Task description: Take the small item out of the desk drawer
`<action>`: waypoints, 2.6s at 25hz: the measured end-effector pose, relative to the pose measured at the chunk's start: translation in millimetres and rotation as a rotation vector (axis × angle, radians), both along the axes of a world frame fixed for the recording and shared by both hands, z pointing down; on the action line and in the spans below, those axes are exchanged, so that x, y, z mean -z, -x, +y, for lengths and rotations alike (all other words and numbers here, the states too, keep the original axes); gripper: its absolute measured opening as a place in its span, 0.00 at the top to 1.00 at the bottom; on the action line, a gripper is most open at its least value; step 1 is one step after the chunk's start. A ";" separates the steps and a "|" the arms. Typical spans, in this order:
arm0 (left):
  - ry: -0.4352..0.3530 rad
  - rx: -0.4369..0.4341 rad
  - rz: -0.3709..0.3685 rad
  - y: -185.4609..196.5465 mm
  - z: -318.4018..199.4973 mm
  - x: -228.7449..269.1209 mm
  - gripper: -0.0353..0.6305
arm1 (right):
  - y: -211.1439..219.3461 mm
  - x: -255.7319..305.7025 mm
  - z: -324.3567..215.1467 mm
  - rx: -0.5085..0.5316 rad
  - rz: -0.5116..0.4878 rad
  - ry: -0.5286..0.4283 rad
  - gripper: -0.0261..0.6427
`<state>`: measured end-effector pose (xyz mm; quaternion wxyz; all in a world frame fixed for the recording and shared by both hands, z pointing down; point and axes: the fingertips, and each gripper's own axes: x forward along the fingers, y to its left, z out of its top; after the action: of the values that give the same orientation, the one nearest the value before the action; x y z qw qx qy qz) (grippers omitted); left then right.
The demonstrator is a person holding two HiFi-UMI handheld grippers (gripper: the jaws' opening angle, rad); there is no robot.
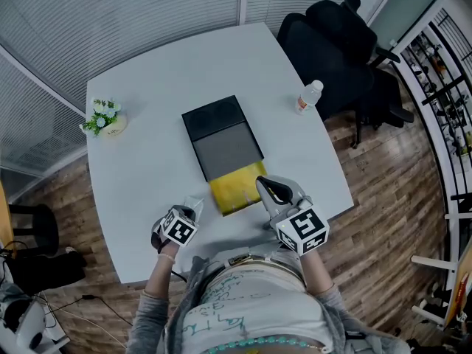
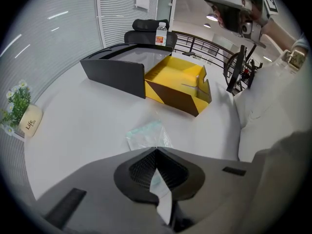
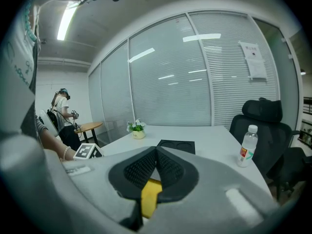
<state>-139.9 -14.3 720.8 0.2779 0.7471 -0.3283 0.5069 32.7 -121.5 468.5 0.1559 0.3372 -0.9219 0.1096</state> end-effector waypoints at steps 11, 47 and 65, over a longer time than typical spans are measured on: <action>0.003 0.014 0.010 0.7 -2.1 -2.7 0.95 | -2.0 -1.2 -2.6 -0.010 -0.006 0.008 0.96; -0.055 0.092 0.051 0.6 -2.8 -0.9 0.95 | -2.8 -1.9 2.3 -0.004 -0.012 0.005 0.96; -0.061 0.196 0.129 -4.7 -9.9 34.4 0.63 | -15.2 -2.6 -2.1 -0.026 -0.022 0.009 0.96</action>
<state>-135.2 -24.2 686.3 0.3236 0.7506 -0.3963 0.4181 47.9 -123.6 471.0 0.1460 0.3471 -0.9186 0.1194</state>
